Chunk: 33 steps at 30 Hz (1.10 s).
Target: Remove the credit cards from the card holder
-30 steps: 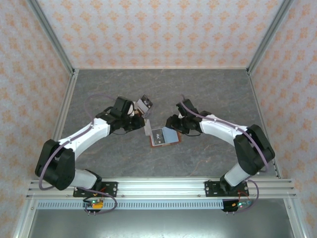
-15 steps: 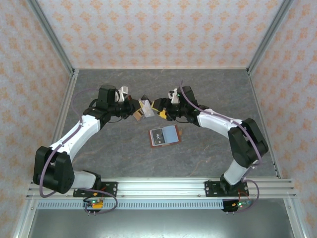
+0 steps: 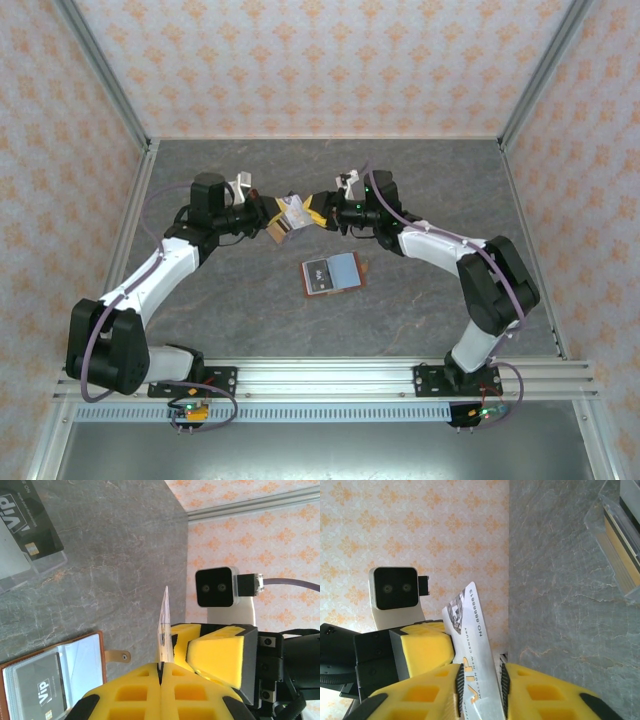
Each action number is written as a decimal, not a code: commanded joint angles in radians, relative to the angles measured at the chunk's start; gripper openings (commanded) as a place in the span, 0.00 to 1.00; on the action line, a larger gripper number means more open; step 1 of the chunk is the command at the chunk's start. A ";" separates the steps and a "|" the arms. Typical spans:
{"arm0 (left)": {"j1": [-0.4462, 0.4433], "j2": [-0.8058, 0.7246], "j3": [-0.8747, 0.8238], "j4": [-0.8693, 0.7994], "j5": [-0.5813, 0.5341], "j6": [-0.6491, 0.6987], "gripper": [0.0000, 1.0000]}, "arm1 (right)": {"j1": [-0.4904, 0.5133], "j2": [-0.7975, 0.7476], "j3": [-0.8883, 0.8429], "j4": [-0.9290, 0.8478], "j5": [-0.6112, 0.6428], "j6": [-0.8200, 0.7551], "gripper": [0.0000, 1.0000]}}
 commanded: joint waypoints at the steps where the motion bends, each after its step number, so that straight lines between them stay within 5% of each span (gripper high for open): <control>1: 0.005 -0.026 -0.017 0.040 0.015 -0.012 0.00 | -0.001 -0.056 -0.013 0.101 -0.044 0.026 0.25; 9: 0.009 -0.047 -0.016 -0.030 -0.021 0.008 0.00 | -0.001 -0.061 -0.006 0.016 -0.026 -0.041 0.04; 10: 0.012 -0.052 -0.014 -0.053 -0.030 0.018 0.04 | -0.001 -0.062 0.002 -0.016 -0.021 -0.067 0.02; 12: 0.028 -0.061 -0.008 -0.122 -0.059 0.050 0.30 | 0.001 -0.068 0.033 -0.138 0.019 -0.160 0.00; 15: 0.062 -0.076 0.005 -0.256 -0.122 0.127 0.54 | 0.011 -0.071 0.100 -0.368 0.120 -0.343 0.00; 20: 0.110 -0.115 0.048 -0.499 -0.321 0.324 0.78 | 0.050 -0.019 0.273 -0.698 0.400 -0.625 0.00; 26: 0.155 -0.135 0.079 -0.586 -0.407 0.415 0.99 | 0.094 0.119 0.452 -0.800 0.580 -0.837 0.00; 33: 0.165 -0.166 0.067 -0.563 -0.332 0.402 1.00 | 0.138 0.303 0.679 -0.830 0.648 -0.946 0.00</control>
